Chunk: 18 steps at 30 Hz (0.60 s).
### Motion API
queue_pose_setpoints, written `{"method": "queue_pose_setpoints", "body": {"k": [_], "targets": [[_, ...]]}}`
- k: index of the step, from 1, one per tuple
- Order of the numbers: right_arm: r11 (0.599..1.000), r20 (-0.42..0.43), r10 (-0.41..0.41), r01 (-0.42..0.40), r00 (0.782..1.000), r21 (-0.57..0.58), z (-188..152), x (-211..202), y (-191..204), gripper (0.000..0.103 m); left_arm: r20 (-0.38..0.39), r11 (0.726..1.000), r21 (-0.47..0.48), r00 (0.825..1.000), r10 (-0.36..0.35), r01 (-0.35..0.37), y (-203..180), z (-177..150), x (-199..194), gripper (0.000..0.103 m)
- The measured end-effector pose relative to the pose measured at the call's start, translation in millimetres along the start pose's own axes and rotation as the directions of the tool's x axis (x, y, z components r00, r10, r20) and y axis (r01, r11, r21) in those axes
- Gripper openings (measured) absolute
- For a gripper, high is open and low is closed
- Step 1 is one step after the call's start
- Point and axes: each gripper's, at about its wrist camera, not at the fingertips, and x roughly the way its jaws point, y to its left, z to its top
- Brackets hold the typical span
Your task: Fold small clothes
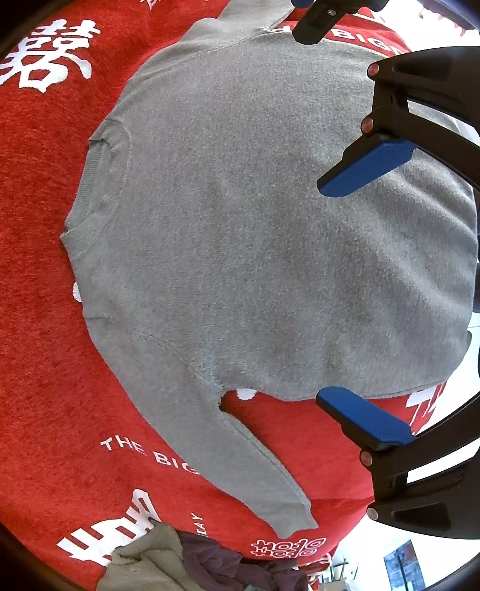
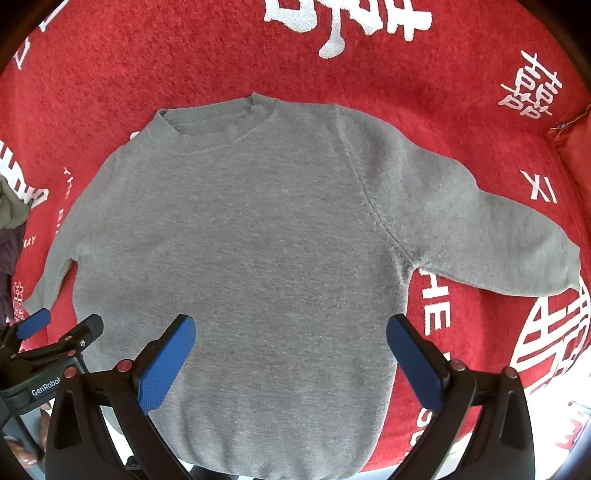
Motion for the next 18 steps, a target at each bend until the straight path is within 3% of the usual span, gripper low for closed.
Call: {"method": "queue_pose_setpoints", "body": {"k": [18], "targets": [[0.999,0.031,-0.031,0.032,0.999,-0.024,-2.5,-0.6,-0.5,0.103,-0.009,1.0,-0.015,1.0,-0.012,0.012,-4.4,-7.6,-2.3,0.103]]}}
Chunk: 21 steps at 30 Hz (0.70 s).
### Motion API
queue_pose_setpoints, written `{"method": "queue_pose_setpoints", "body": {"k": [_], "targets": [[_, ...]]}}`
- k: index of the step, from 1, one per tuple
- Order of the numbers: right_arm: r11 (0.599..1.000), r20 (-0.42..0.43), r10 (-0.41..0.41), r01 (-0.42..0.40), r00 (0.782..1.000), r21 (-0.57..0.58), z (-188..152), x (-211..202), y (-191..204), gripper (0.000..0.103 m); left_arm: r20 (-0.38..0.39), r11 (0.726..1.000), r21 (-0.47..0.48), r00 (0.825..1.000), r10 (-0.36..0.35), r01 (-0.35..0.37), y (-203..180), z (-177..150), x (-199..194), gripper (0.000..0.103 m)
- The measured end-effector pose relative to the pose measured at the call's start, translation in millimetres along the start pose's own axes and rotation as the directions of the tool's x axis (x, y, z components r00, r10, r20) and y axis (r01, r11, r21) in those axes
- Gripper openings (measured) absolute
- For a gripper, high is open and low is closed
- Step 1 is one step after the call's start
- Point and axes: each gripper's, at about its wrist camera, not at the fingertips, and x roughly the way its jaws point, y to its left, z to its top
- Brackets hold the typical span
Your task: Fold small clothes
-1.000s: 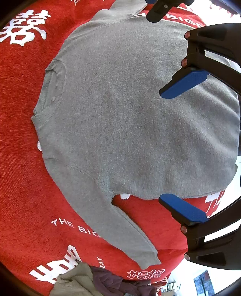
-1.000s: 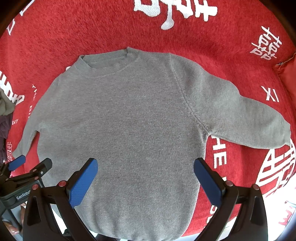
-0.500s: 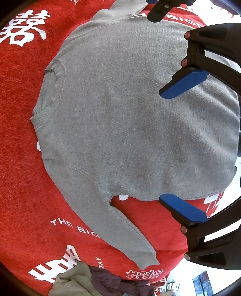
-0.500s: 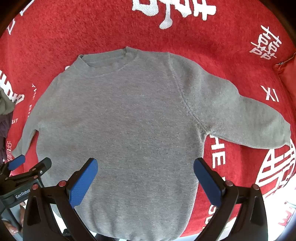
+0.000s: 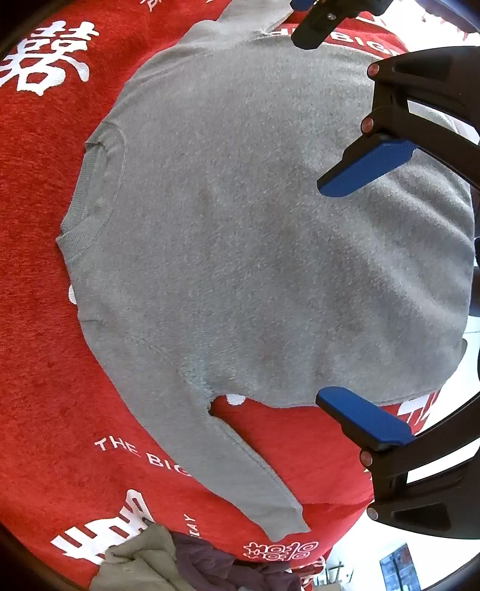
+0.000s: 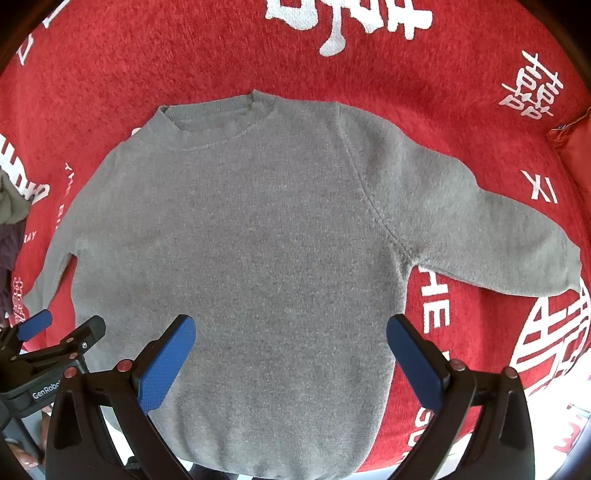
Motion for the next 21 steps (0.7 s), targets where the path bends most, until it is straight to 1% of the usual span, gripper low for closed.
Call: {"method": "queue_pose_setpoints", "body": {"k": [2,7,13,15,16,18,21], "targets": [[1.0,-0.019,-0.007,0.007,1.0,-0.003,0,0,0,0.103,-0.008,1.0,-0.007,1.0,-0.007,0.007,0,-1,1,0.103],[1.0,-0.004,-0.002,0.002,1.0,-0.007,-1,0,0,0.103,-0.011,1.0,-0.02,1.0,-0.017,0.017,1,-3,3,0.103],[1.0,-0.03,-0.009,0.009,1.0,-0.003,-2,6,-3,0.103,-0.015,0.999,-0.039,1.0,-0.021,0.021,3,-6,9,0.103],[1.0,-0.027,-0.01,0.01,1.0,-0.01,-2,7,-2,0.103,-0.016,0.999,-0.043,1.0,-0.026,0.025,5,-7,11,0.103],[1.0,-0.003,0.003,-0.003,1.0,-0.012,-2,8,-1,0.103,-0.014,0.999,-0.044,1.0,-0.027,0.027,6,-7,11,0.103],[1.0,0.006,0.006,-0.006,1.0,-0.015,-3,10,0,0.103,-0.011,0.999,-0.044,0.999,-0.032,0.031,8,-7,12,0.103],[1.0,0.003,0.008,-0.008,1.0,-0.018,-5,12,2,0.103,-0.012,0.998,-0.043,0.999,-0.041,0.041,12,-8,14,0.103]]}}
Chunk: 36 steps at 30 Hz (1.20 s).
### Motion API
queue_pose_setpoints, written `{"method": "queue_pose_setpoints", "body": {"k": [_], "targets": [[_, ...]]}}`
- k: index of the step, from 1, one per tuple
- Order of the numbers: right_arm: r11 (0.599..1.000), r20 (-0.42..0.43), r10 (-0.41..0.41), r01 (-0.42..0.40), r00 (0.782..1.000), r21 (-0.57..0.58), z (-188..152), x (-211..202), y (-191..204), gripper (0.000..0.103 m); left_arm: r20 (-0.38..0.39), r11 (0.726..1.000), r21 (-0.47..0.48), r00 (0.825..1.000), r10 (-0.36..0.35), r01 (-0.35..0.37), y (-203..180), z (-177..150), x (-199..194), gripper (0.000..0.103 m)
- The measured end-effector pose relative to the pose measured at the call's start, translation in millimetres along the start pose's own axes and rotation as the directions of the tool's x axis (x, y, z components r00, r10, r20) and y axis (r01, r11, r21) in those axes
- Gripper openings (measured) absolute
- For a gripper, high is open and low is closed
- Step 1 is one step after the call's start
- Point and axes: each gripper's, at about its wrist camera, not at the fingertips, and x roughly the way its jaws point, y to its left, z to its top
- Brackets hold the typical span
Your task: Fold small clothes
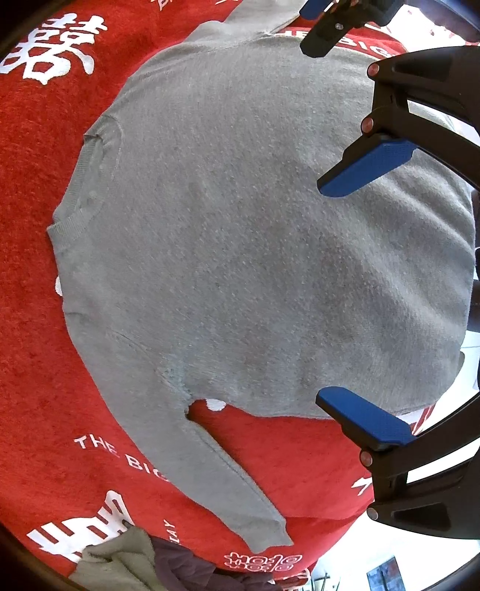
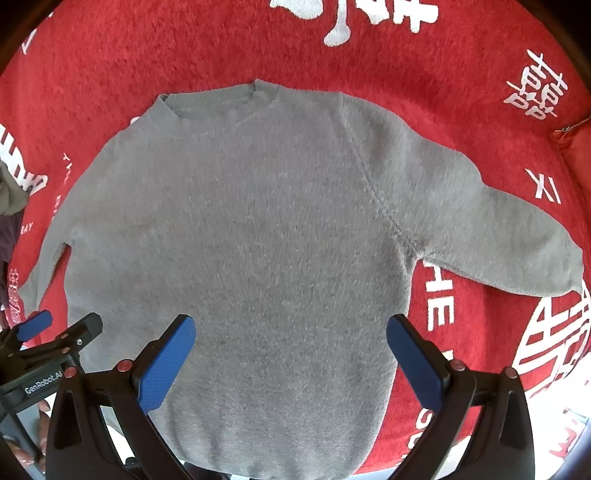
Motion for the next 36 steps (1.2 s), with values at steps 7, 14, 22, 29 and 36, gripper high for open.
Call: {"method": "queue_pose_setpoints", "body": {"k": [7,14,22,29,36], "targets": [[1.0,-0.013,-0.007,0.007,1.0,0.002,-6,-2,8,0.103,0.003,1.0,0.022,1.0,-0.011,0.011,11,-3,2,0.103],[1.0,-0.018,-0.027,0.027,0.999,0.005,-8,-6,15,0.103,0.009,0.999,0.035,1.0,-0.025,0.025,21,-1,0,0.103],[1.0,-0.013,-0.013,0.013,1.0,0.01,-5,-13,27,0.103,0.02,0.999,0.037,0.999,-0.04,0.04,35,3,-3,0.103],[1.0,0.013,-0.021,0.021,1.0,0.018,-3,-16,36,0.103,0.021,0.998,0.041,0.999,-0.048,0.047,37,4,-5,0.103],[0.999,0.018,-0.04,0.04,0.999,0.015,-2,-16,43,0.103,0.018,0.998,0.032,0.998,-0.054,0.053,42,4,-5,0.103]]}}
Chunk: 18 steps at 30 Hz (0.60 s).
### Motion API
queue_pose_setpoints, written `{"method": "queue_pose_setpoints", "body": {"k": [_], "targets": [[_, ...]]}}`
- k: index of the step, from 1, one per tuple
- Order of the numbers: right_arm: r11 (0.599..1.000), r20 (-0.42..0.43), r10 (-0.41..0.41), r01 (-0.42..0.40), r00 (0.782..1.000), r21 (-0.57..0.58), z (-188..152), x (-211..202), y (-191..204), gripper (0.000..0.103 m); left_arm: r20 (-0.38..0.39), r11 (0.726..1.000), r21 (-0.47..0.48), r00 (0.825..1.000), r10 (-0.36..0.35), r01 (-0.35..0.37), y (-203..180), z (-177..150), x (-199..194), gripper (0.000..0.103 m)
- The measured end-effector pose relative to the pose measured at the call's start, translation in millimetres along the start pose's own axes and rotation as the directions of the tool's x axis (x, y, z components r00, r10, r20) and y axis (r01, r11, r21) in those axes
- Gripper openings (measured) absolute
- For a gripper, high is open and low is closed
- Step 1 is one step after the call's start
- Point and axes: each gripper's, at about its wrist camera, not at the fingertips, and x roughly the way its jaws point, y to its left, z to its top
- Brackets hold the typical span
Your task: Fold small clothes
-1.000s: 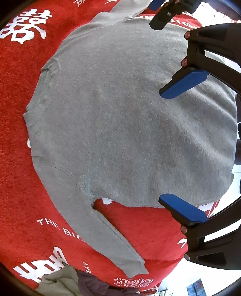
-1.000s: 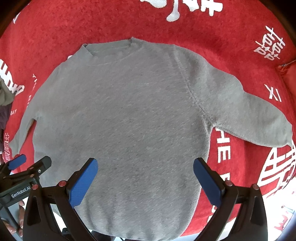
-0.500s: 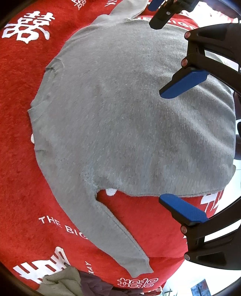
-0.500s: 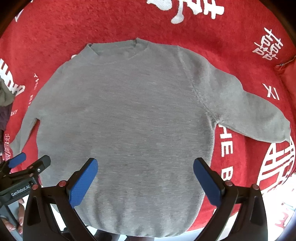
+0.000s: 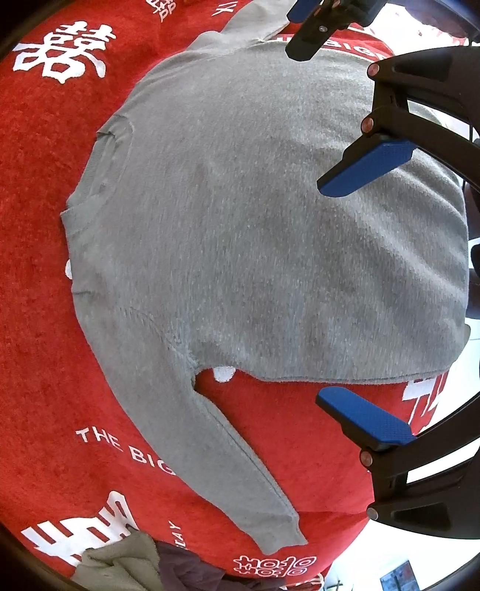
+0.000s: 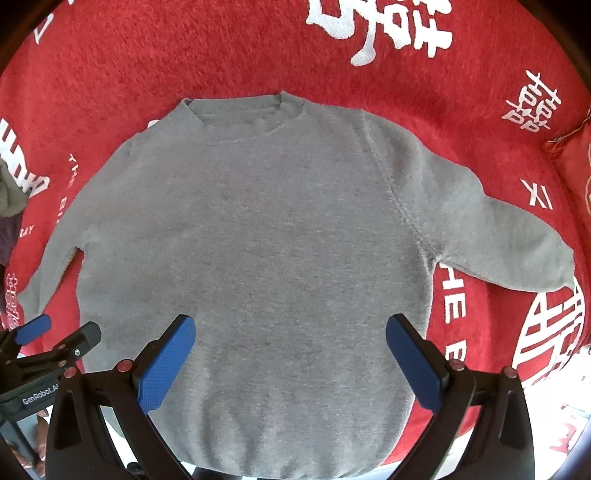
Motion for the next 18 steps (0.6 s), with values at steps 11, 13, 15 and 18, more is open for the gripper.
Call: {"method": "queue_pose_setpoints", "body": {"k": [11,13,15,18], "targets": [[1.0,-0.04,0.015,-0.016,0.999,-0.018,4,3,15,0.103,0.0,1.0,-0.008,1.0,-0.012,0.012,7,3,1,0.103],[0.999,-0.046,0.023,-0.024,0.999,-0.024,6,4,19,0.103,0.0,1.0,-0.012,1.0,-0.017,0.017,8,3,2,0.103],[0.999,-0.048,0.026,-0.027,0.999,-0.028,6,5,20,0.103,0.001,1.0,-0.017,1.0,-0.022,0.022,10,4,2,0.103],[0.999,-0.049,0.025,-0.028,0.998,-0.044,7,5,26,0.103,0.001,0.999,-0.023,1.0,-0.026,0.026,14,5,4,0.103]]}}
